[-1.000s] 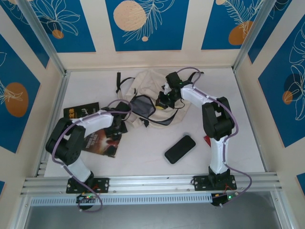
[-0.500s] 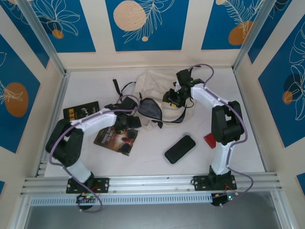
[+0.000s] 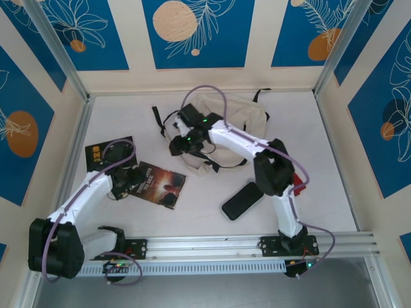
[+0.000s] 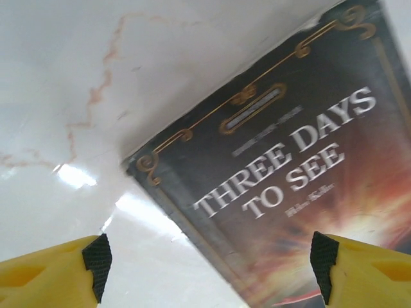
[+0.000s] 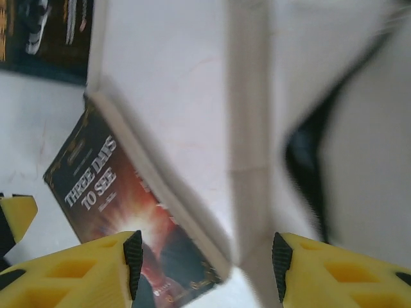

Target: Pack the student bag

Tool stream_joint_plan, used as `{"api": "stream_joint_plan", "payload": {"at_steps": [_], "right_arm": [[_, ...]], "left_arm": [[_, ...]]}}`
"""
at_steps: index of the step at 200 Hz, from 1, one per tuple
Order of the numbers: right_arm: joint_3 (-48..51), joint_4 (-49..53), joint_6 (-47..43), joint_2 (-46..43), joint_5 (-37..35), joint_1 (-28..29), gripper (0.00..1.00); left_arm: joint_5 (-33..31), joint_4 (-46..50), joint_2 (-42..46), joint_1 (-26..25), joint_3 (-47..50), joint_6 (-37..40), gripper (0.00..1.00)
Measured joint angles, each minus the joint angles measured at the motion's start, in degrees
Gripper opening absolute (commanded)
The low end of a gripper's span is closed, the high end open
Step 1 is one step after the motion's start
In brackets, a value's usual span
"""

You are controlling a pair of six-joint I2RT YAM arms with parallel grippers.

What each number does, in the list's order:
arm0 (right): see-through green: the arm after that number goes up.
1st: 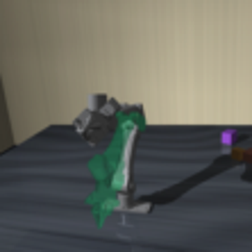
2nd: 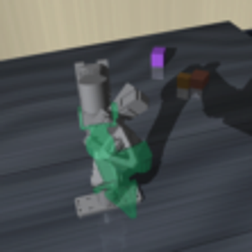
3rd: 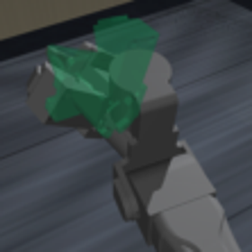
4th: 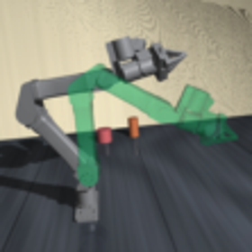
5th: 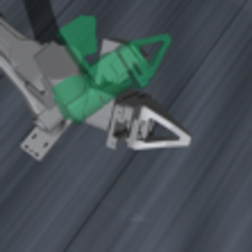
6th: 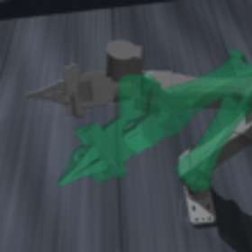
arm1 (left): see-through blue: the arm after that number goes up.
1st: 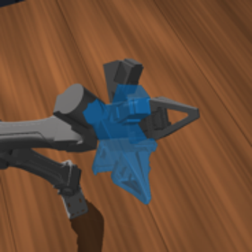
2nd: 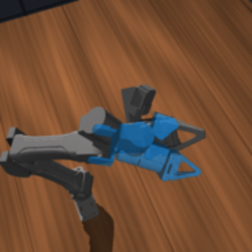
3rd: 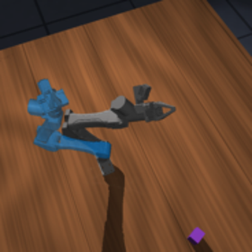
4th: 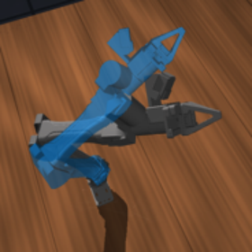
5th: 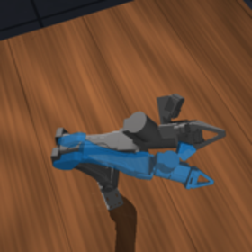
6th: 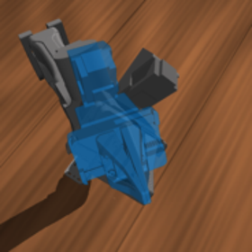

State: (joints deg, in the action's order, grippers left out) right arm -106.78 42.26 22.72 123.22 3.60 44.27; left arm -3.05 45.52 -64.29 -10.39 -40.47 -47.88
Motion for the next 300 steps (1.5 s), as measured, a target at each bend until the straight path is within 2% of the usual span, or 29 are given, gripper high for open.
{"api": "stream_joint_plan", "payload": {"at_steps": [29,54,114,167,177,201,247,258,279,300], "right_arm": [[-4.2,2.3,-0.3,6.7,2.3,2.5,0.51],[-8.1,4.8,-0.4,10.9,4.3,2.4,0.48],[-8.6,7.0,-1.4,11.9,6.1,2.6,0.45],[-8.0,8.0,-1.6,12.0,6.3,3.5,0.37],[-7.6,8.2,-1.6,12.0,6.1,3.5,0.33],[-6.6,8.4,-1.6,12.0,5.8,3.5,0.22],[1.9,6.0,-1.3,8.4,8.3,2.8,0.13],[4.6,6.1,-1.3,6.8,9.0,2.8,0.13],[8.6,6.6,-0.9,4.5,10.8,2.7,0.14],[10.6,7.0,0.5,3.4,11.8,2.8,0.28]], "left_arm": [[2.9,-0.8,2.6,0.3,4.3,-1.0,0.72],[6.3,-3.1,2.5,0.3,6.7,-2.3,0.7],[10.3,-9.4,-1.5,0.3,7.6,-2.9,0.68],[11.6,-13.4,-5.3,0.3,8.6,-2.8,0.63],[11.8,-13.6,-6.0,0.3,8.6,-2.8,0.58],[11.1,-12.9,-6.7,0.5,8.6,-2.5,0.39],[12.1,-13.0,-9.8,0.9,6.8,-2.2,0.25],[12.5,-13.7,-11.1,0.9,5.7,-1.6,0.21],[12.8,-16.3,-14.1,1.0,3.7,0.5,0.21],[13.1,-18.4,-16.6,1.0,1.8,2.7,0.23]]}}
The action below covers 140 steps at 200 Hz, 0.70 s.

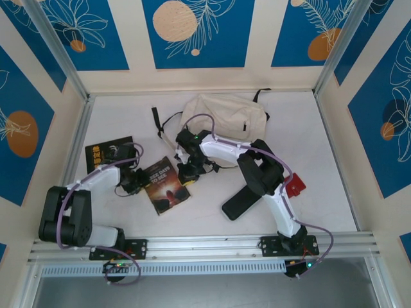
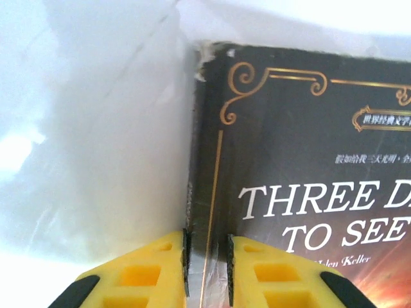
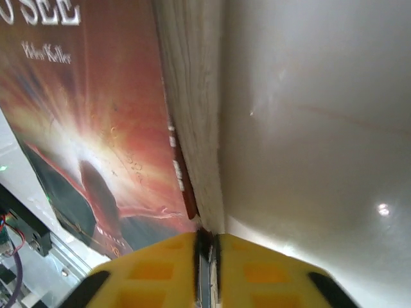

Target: Pack the student bag

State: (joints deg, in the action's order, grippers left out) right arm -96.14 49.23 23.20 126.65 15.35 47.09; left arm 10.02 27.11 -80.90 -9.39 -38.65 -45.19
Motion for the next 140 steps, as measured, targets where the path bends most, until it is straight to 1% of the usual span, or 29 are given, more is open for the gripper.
{"api": "stream_joint_plan", "payload": {"at_steps": [24,42,73,91,119,126,140], "right_arm": [[0.3,-1.1,1.7,-0.5,-1.6,0.2,0.38],[0.0,-2.3,2.7,-0.9,-3.9,0.2,0.4],[-3.4,-2.5,4.2,-0.7,-7.6,0.2,0.38],[-6.2,-2.7,5.0,0.0,-9.2,0.1,0.34],[-7.5,-3.2,5.9,1.5,-10.1,-0.2,0.29],[-7.5,-3.1,6.0,2.0,-10.3,-0.3,0.28],[-7.5,-3.1,6.1,2.9,-10.3,-0.3,0.25]], "left_arm": [[0.6,-0.9,-1.7,0.0,-1.4,1.8,0.32],[1.0,-0.5,-1.6,-0.1,-1.5,2.7,0.37],[1.2,1.9,0.8,-0.1,-1.5,3.4,0.41],[2.1,2.3,3.3,-0.2,-0.8,3.3,0.42],[4.0,2.2,5.0,-0.7,0.9,2.5,0.46],[4.3,2.3,5.0,-1.2,1.5,2.1,0.5],[4.8,2.2,5.0,-2.3,2.5,1.4,0.51]]}}
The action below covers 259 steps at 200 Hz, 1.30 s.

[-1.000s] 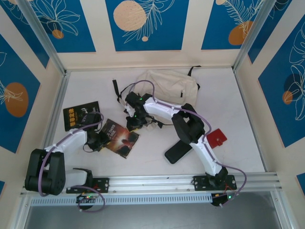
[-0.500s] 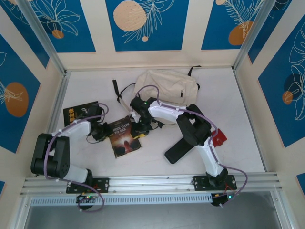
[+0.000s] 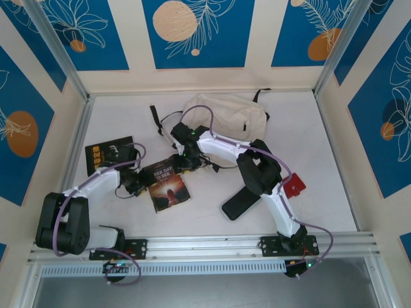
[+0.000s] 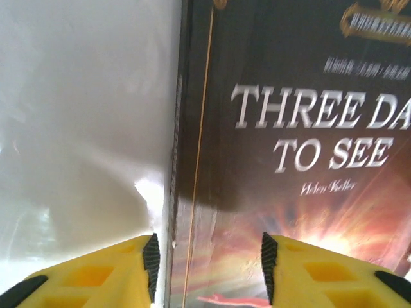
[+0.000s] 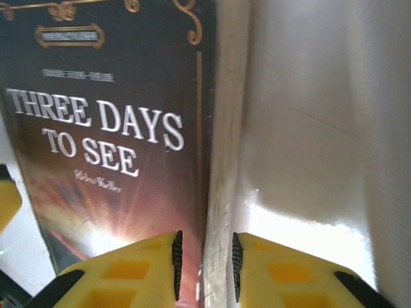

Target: Pack the student bag

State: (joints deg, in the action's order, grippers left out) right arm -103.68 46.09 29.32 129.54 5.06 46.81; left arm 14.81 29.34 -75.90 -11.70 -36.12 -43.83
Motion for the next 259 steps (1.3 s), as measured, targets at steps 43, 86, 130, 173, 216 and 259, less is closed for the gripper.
{"api": "stream_joint_plan", "payload": {"at_steps": [43,86,130,173,216,259], "right_arm": [[0.0,0.0,1.2,0.7,0.5,-0.3,0.11],[1.2,-0.9,1.8,0.5,2.8,-1.4,0.07],[3.3,-3.2,2.6,0.0,5.8,-2.6,0.05],[5.3,-4.6,3.3,-0.7,7.0,-4.7,0.05],[6.1,-5.7,4.2,-0.7,8.6,-5.3,0.05],[6.3,-6.1,4.7,-0.7,9.0,-5.3,0.06]], "left_arm": [[0.2,-0.4,0.0,-1.3,1.4,-1.7,0.51],[1.5,-1.7,-0.4,-1.6,1.7,-2.1,0.44],[3.5,-2.6,-0.7,-1.5,1.9,-2.1,0.42],[10.1,-4.6,5.3,-1.6,2.3,-3.2,0.4],[15.5,-12.4,9.9,-1.6,1.9,-5.3,0.38],[16.0,-13.7,6.2,-1.6,1.9,-6.6,0.24]]}}
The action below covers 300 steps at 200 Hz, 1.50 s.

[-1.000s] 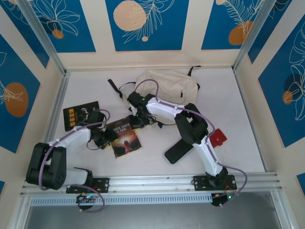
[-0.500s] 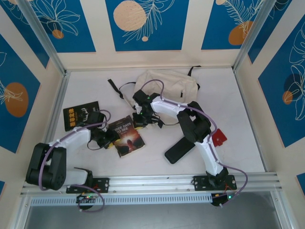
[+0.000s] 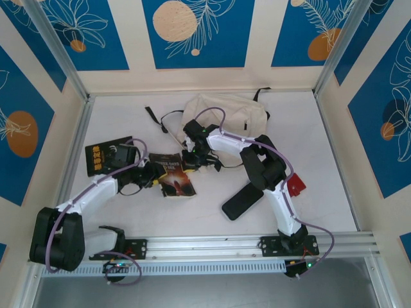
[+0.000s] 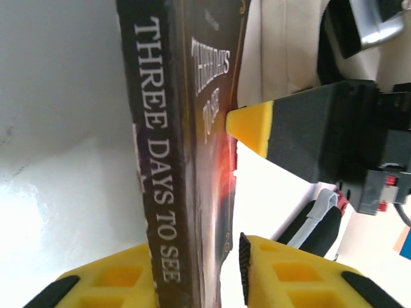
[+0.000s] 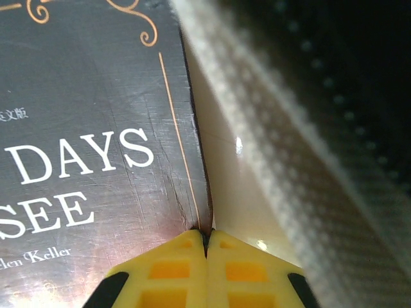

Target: Pack the student bag

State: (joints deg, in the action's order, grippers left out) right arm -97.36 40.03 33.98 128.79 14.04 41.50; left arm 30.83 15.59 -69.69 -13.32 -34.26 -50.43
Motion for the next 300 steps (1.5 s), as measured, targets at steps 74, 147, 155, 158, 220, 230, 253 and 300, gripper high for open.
{"api": "stream_joint_plan", "payload": {"at_steps": [74,147,155,158,220,230,253,300], "right_arm": [[4.7,-2.8,-1.3,-5.6,2.0,-0.5,0.43],[9.9,-15.1,-0.8,-21.7,18.1,-13.7,0.85],[10.8,-16.8,-0.2,-22.3,20.5,-15.4,0.88],[11.1,-17.6,0.5,-22.4,21.5,-16.2,0.9],[12.2,-25.3,3.8,-22.3,37.7,-20.6,0.99],[12.2,-26.3,4.5,-22.1,39.5,-20.6,1.0],[12.2,-28.6,6.6,-21.9,42.9,-20.6,0.94],[14.1,-34.6,11.9,-22.1,46.3,-21.2,0.51]], "left_arm": [[-4.7,10.2,0.3,-0.4,-8.5,3.7,0.03],[2.1,8.3,1.8,-0.4,-21.0,2.3,0.0],[3.5,6.8,1.4,-0.5,-21.8,1.5,0.0],[4.1,6.2,1.1,-0.5,-22.0,1.3,0.0],[13.9,-6.8,-8.1,-1.8,-28.0,-3.7,0.0],[15.1,-8.0,-9.2,-1.8,-28.9,-4.1,0.0],[17.1,-10.4,-10.8,-1.8,-30.0,-4.8,0.0],[18.8,-12.1,-11.0,-1.8,-30.1,-5.0,0.0]]}}
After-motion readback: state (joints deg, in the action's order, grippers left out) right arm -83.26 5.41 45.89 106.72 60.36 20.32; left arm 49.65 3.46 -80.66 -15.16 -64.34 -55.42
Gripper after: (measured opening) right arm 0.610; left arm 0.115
